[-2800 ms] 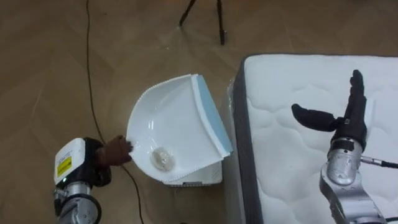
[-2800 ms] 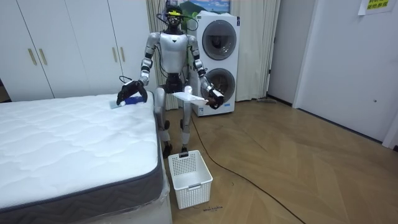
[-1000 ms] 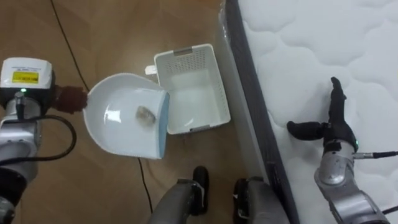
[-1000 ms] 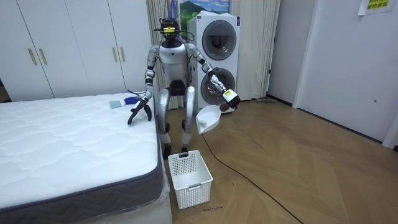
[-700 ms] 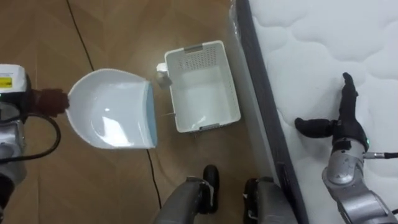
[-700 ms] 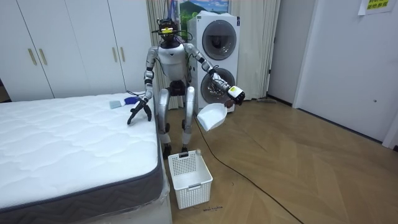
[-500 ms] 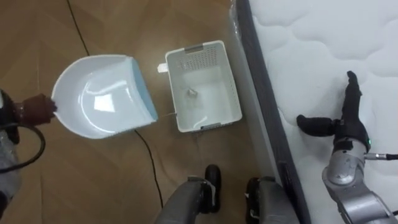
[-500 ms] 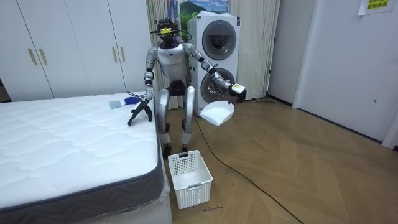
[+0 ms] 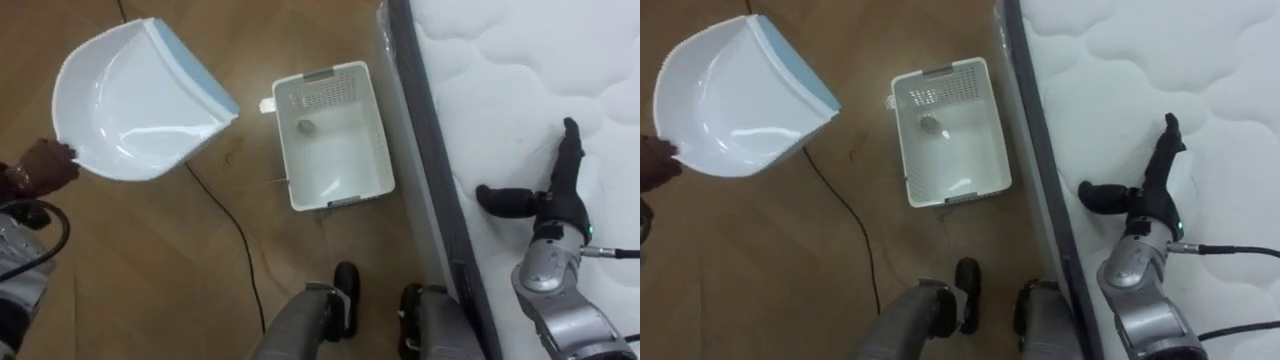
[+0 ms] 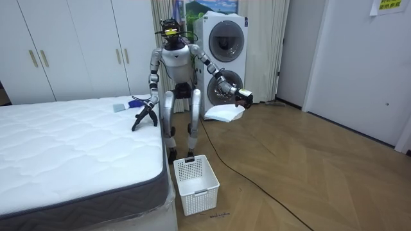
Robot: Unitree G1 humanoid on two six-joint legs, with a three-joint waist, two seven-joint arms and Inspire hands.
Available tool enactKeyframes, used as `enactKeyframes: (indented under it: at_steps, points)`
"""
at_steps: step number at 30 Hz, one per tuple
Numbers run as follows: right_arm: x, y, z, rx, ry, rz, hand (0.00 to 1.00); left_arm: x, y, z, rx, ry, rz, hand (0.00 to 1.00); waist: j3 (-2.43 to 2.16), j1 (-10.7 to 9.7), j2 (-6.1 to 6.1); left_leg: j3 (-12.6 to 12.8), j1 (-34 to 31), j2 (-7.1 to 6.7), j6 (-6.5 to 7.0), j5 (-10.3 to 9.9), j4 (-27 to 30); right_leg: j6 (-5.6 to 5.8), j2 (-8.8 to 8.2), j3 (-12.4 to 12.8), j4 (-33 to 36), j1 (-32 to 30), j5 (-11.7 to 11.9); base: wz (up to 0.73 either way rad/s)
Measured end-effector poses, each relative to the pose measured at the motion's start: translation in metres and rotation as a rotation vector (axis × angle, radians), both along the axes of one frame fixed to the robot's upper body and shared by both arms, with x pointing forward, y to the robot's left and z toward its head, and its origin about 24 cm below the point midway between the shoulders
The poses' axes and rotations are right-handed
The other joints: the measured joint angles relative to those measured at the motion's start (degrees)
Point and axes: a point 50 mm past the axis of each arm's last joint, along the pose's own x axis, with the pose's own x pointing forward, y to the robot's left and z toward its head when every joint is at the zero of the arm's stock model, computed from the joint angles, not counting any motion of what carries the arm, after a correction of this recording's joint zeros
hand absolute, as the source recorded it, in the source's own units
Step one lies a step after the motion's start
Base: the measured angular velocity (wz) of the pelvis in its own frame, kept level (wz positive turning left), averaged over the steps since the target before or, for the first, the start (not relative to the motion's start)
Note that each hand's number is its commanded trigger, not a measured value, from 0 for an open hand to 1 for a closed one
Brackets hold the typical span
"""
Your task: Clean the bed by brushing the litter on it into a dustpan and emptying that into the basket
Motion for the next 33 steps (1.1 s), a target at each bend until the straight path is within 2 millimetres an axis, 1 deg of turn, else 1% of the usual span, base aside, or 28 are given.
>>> enactKeyframes:
  at_steps: [2,4,6,7,8,10,14,16,19,20,21,22,23,24,25,27,28,29,30,31,32,33]
  points:
    - [0.003,0.002,0.0,0.003,-0.003,0.01,0.0,0.006,-0.002,0.007,0.008,-0.032,-0.008,1.0,0.01,-0.8,-0.01,0.0,0.0,0.0,0.0,0.0,-0.2,0.0,-0.02,0.0,-0.2,0.0,0.0,0.0]
    - [0.004,0.002,-0.001,0.007,0.0,0.015,0.0,0.015,-0.006,0.016,0.008,-0.07,-0.026,1.0,0.04,-1.0,0.04,0.0,0.0,0.03,0.05,0.0,-0.3,-0.01,0.03,-0.1,-0.5,0.2,0.1,-0.02]
    - [0.004,0.002,-0.002,0.014,0.004,0.017,0.0,0.025,-0.01,0.026,0.009,-0.111,-0.048,1.0,0.18,-1.3,0.2,0.0,0.6,0.09,0.09,0.0,-0.8,-0.02,-0.11,-0.5,-1.3,1.2,0.3,-0.02]
    - [0.004,0.002,-0.002,0.016,0.008,0.021,0.0,0.027,-0.011,0.028,0.011,-0.119,-0.058,1.0,0.34,-1.4,0.43,0.0,1.2,0.24,0.2,-0.1,-1.0,0.0,-0.1,-0.8,-1.9,2.0,0.4,-0.04]
    - [0.004,0.003,-0.002,0.016,0.009,0.023,0.0,0.028,-0.012,0.029,0.012,-0.121,-0.062,1.0,0.36,-1.5,0.48,0.0,1.4,0.3,0.3,-0.2,-1.2,0.03,-0.11,-1.0,-2.2,2.2,0.5,-0.09]
    - [0.005,0.003,-0.002,0.016,0.007,0.026,0.0,0.029,-0.014,0.031,0.014,-0.13,-0.074,1.0,0.64,-1.8,0.92,0.0,1.7,0.51,0.64,-0.4,-1.3,0.03,-0.18,-1.6,-2.8,2.9,0.6,-0.06]
    - [0.004,0.004,-0.003,0.023,0.005,0.029,0.0,0.035,-0.02,0.038,0.036,-0.158,-0.112,1.0,0.69,-2.2,0.86,0.0,2.1,0.61,0.76,-0.5,-1.4,0.05,-0.22,-2.0,-3.0,3.6,0.6,0.0]
    - [0.004,0.005,-0.007,0.025,0.007,0.032,0.0,0.037,-0.024,0.042,0.035,-0.183,-0.136,1.0,0.81,-2.5,0.84,0.3,2.7,0.94,0.94,-0.6,-1.3,0.08,-0.14,-2.1,-3.4,4.2,0.6,-0.04]
    - [0.006,0.005,-0.006,0.041,0.004,0.042,0.0,0.041,-0.029,0.048,0.033,-0.222,-0.176,1.0,1.12,-2.3,0.38,1.4,4.8,1.41,1.97,-1.3,-1.5,0.12,-0.06,-1.5,-3.8,5.8,0.5,-0.22]
    - [0.006,0.005,-0.007,0.061,0.007,0.044,0.0,0.042,-0.032,0.05,0.033,-0.237,-0.194,1.0,1.34,-2.1,0.09,2.2,6.1,1.78,2.83,-1.8,-1.6,0.15,0.12,-1.1,-3.9,6.9,0.5,-0.44]
    - [0.006,0.005,-0.007,0.087,0.008,0.046,0.0,0.043,-0.034,0.052,0.039,-0.248,-0.212,1.0,1.62,-1.5,-0.35,3.3,7.7,2.45,3.72,-2.4,-1.6,0.23,0.62,-0.1,-4.2,7.9,0.6,-0.49]
    - [0.006,0.005,-0.008,0.092,0.009,0.05,0.0,0.043,-0.035,0.052,0.043,-0.252,-0.223,1.0,1.63,-1.3,-0.42,3.8,8.5,2.82,4.21,-2.7,-1.6,0.33,0.99,0.3,-4.4,8.2,0.6,-0.6]
    - [0.006,0.004,-0.007,0.103,0.004,0.057,0.0,0.041,-0.038,0.052,0.043,-0.263,-0.241,1.0,1.58,-0.7,-0.54,4.8,9.8,3.56,4.95,-3.1,-1.7,0.49,1.44,0.6,-5.1,9.2,0.9,-0.57]
    - [0.007,0.003,-0.006,0.12,-0.008,0.055,0.0,0.039,-0.04,0.051,0.039,-0.276,-0.26,1.0,1.56,-0.7,-0.55,5.5,11.1,3.93,5.51,-3.5,-1.9,0.57,1.64,0.8,-5.5,10.4,1.0,-0.53]
    - [0.006,0.003,-0.006,0.124,-0.006,0.054,0.0,0.038,-0.042,0.05,0.037,-0.28,-0.272,1.0,1.53,-0.7,-0.61,5.9,12.0,4.22,5.65,-3.6,-2.1,0.62,1.77,1.0,-5.9,11.3,1.0,-0.4]
    - [0.003,0.003,-0.009,0.125,0.003,0.056,0.0,0.029,-0.049,0.041,0.039,-0.28,-0.329,1.0,1.44,-1.6,-1.0,7.1,16.2,4.38,6.31,-3.8,-4.0,0.81,1.78,1.6,-7.0,14.9,1.2,-0.31]
    - [0.002,0.002,-0.01,0.126,0.003,0.055,0.0,0.024,-0.053,0.037,0.035,-0.282,-0.357,1.0,1.23,-2.2,-1.37,7.9,18.0,4.49,6.52,-4.0,-4.9,0.82,1.72,1.7,-7.9,16.3,1.2,-0.23]
    - [0.001,0.002,-0.01,0.127,0.001,0.051,0.0,0.023,-0.055,0.035,0.027,-0.281,-0.369,1.0,1.15,-2.4,-1.5,8.1,18.9,4.48,6.53,-4.1,-5.4,0.82,1.71,1.7,-8.0,17.0,1.2,-0.24]
    - [-0.001,-0.001,-0.011,0.132,-0.004,0.041,0.0,0.02,-0.06,0.031,0.008,-0.278,-0.393,1.0,0.85,-2.5,-2.0,8.9,20.9,4.5,6.64,-4.2,-6.5,0.89,1.4,1.5,-8.5,18.4,1.2,-0.37]
    - [-0.004,-0.004,-0.011,0.137,-0.008,0.029,0.0,0.015,-0.064,0.025,-0.018,-0.272,-0.409,1.0,0.38,-2.4,-2.61,10.3,23.1,4.74,6.81,-4.3,-7.9,0.97,1.19,1.3,-9.3,19.8,1.3,-0.45]
    - [-0.006,-0.005,-0.012,0.138,-0.011,0.025,0.0,0.012,-0.066,0.021,-0.028,-0.267,-0.413,1.0,0.27,-2.3,-2.64,11.1,24.2,5.19,6.95,-4.4,-8.2,0.93,1.26,0.9,-10.1,20.6,1.6,-0.65]
    - [-0.008,-0.006,-0.012,0.14,-0.013,0.019,0.0,0.006,-0.068,0.016,-0.048,-0.257,-0.419,1.0,-0.24,-2.1,-2.8,12.7,26.1,6.15,6.93,-4.8,-9.2,0.55,1.31,-0.5,-11.6,22.1,2.3,-0.81]
